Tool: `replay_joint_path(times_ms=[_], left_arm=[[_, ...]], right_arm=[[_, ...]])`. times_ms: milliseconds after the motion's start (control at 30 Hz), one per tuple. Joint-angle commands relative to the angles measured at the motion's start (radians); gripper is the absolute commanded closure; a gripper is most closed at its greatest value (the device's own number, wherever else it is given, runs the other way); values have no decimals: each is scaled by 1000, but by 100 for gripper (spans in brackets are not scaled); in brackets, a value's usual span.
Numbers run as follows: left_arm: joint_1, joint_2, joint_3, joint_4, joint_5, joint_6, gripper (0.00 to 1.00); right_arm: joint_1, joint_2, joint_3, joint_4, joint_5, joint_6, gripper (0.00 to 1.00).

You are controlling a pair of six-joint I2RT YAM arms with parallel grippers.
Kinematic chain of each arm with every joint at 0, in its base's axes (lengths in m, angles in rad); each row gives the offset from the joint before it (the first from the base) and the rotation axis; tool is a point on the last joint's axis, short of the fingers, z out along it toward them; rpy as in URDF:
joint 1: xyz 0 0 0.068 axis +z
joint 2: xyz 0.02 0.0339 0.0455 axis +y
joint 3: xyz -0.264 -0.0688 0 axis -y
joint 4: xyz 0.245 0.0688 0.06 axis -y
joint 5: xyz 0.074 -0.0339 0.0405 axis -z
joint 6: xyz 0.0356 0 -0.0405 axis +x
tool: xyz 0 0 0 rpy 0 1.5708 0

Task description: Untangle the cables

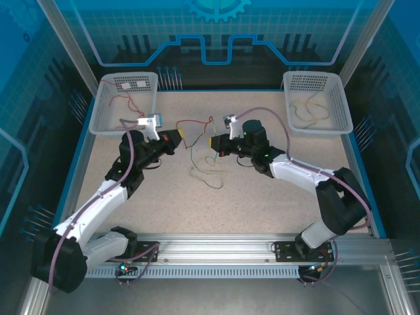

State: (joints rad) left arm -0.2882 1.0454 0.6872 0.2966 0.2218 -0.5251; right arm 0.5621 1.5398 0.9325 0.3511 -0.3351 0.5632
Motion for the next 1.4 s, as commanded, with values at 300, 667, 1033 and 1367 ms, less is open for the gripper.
replay_joint_path(times_ms=[300, 667, 1033, 1367], left_arm=[[56, -92, -80, 8, -153, 19, 100], [87, -84, -78, -4, -177, 45, 100], [139, -122, -81, -45, -200, 71, 100], [203, -177, -83, -100, -266, 80, 100]], right_arm=[[-233, -212, -47, -285, 93, -56, 100], [-342, -286, -47, -449, 189, -115, 100], [-433, -304, -60, -593, 341, -25, 100], [-467, -332, -72, -649, 435, 30, 100]])
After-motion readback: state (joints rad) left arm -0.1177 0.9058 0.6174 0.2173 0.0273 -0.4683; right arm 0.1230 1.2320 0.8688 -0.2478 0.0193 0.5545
